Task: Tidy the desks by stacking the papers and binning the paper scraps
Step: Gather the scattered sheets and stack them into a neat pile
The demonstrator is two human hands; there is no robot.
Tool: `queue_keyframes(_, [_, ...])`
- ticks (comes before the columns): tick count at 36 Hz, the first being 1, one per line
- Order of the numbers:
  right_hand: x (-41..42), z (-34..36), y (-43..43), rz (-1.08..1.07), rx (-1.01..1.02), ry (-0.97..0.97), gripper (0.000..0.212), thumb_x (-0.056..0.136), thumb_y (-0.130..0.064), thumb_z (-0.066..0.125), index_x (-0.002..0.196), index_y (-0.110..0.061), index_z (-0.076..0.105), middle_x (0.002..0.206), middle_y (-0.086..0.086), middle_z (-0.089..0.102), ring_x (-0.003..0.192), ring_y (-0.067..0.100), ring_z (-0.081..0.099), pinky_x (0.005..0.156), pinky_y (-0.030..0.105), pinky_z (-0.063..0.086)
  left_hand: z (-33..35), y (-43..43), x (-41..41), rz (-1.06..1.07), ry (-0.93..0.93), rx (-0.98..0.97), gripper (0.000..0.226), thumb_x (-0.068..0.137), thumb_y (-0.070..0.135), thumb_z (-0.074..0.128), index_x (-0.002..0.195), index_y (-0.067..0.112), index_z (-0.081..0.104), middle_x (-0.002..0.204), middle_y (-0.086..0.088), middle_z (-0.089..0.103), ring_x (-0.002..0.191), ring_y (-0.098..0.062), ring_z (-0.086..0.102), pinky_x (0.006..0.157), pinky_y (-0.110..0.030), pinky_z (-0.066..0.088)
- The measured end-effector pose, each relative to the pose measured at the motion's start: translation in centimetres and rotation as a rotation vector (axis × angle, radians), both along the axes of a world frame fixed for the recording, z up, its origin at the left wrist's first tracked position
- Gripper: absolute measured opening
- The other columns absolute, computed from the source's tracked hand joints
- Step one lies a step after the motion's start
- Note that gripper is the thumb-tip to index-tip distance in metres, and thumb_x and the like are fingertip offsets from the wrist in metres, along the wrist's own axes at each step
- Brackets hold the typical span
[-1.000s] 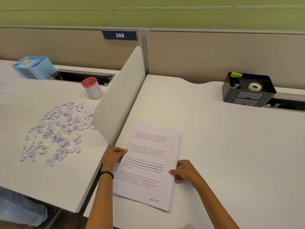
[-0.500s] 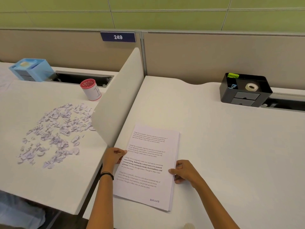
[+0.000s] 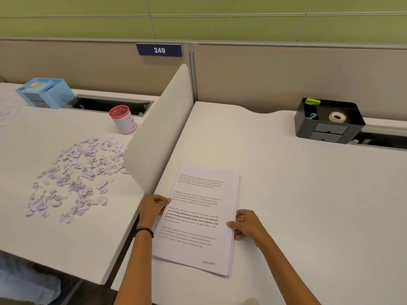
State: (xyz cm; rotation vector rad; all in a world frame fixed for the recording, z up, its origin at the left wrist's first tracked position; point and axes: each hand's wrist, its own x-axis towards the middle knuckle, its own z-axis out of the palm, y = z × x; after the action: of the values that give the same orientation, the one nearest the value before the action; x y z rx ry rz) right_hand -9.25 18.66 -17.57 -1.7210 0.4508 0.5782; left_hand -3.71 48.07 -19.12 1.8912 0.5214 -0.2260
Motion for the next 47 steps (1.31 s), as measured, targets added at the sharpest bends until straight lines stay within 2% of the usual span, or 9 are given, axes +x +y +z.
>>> queue_keyframes(5, [0.2,-0.1,0.0,-0.015,0.003,-0.009,0.022,0.075,-0.003,0.073,0.092,0.003,0.059,0.072,0.014,0.062,0.06,0.023,0.062,0.051,0.029,0.053,0.0,-0.2,0.0,0.01,-0.015,0.003,0.013,0.083,0.01,0.069,0.081,-0.003,0.067,0.071,-0.011,0.067,0.061,-0.019,0.061,0.049,-0.017,0.05])
queue_keyframes(14, [0.0,-0.5,-0.2,-0.03,0.035,-0.017,0.021,0.075,-0.002,0.072,0.089,0.003,0.057,0.07,0.014,0.052,0.06,0.023,0.052,0.055,0.03,0.051,-0.7,-0.4,-0.3,0.047,-0.072,0.038,0.015,0.081,0.012,0.072,0.077,-0.002,0.069,0.072,-0.015,0.068,0.065,-0.024,0.06,0.06,-0.028,0.049])
queue_keyframes(20, [-0.1,-0.5,-0.2,-0.032,0.032,-0.031,0.028,0.076,-0.004,0.073,0.094,0.009,0.056,0.071,0.016,0.056,0.059,0.023,0.055,0.054,0.029,0.053,-0.9,-0.5,-0.6,0.055,-0.111,0.088,0.015,0.079,0.015,0.074,0.07,0.005,0.068,0.068,-0.011,0.069,0.063,-0.024,0.062,0.065,-0.035,0.053])
queue_keyframes(25, [-0.2,-0.5,-0.3,-0.044,0.045,-0.055,0.018,0.078,-0.006,0.072,0.084,-0.001,0.055,0.069,0.014,0.06,0.053,0.02,0.056,0.052,0.028,0.055,-0.8,-0.7,-0.7,0.056,-0.128,0.142,0.012,0.078,0.017,0.075,0.074,0.007,0.07,0.07,-0.009,0.069,0.063,-0.022,0.061,0.066,-0.034,0.052])
queue_keyframes(29, [-0.4,-0.5,-0.6,-0.098,0.025,-0.073,0.013,0.081,-0.009,0.069,0.087,-0.003,0.059,0.075,0.018,0.068,0.054,0.023,0.065,0.05,0.027,0.054,-0.5,-1.0,-0.8,0.064,-0.126,0.209,0.011,0.079,0.02,0.074,0.077,0.01,0.07,0.071,-0.005,0.068,0.066,-0.022,0.061,0.069,-0.038,0.054])
queue_keyframes(33, [-0.8,-0.8,-1.9,-0.17,0.01,-0.166,0.005,0.087,-0.006,0.059,0.088,-0.001,0.061,0.073,0.015,0.071,0.057,0.024,0.068,0.05,0.026,0.051,0.2,-1.9,-1.3,0.102,-0.146,0.33,0.013,0.084,0.024,0.069,0.088,0.012,0.066,0.081,-0.002,0.065,0.078,-0.023,0.062,0.063,-0.027,0.046])
queue_keyframes(37, [-1.6,-1.2,-4.0,-0.249,-0.021,-0.302,0.01,0.088,-0.002,0.053,0.088,-0.002,0.063,0.071,0.015,0.07,0.06,0.023,0.069,0.051,0.026,0.053,0.6,-3.2,-1.5,0.086,-0.225,0.458,0.023,0.088,0.023,0.063,0.107,0.011,0.061,0.104,-0.011,0.055,0.091,-0.025,0.055,0.069,-0.03,0.042])
queue_keyframes(43, [-4.1,-2.6,-7.2,-0.38,-0.017,-0.543,0.017,0.093,-0.001,0.048,0.091,-0.008,0.063,0.075,0.012,0.068,0.067,0.022,0.068,0.053,0.027,0.054,1.0,-6.2,-1.7,0.021,-0.411,0.44,0.026,0.092,0.011,0.056,0.117,0.014,0.058,0.119,-0.008,0.048,0.112,-0.022,0.045,0.083,-0.029,0.043])
queue_keyframes(47, [-5.2,-3.0,-8.5,-0.482,-0.082,-0.626,0.019,0.094,0.0,0.046,0.091,-0.01,0.063,0.082,0.01,0.067,0.073,0.018,0.068,0.058,0.029,0.057,1.8,-9.1,-2.3,-0.11,-0.527,0.42,0.026,0.093,0.007,0.052,0.117,0.015,0.057,0.119,-0.001,0.05,0.109,-0.008,0.038,0.087,-0.021,0.038])
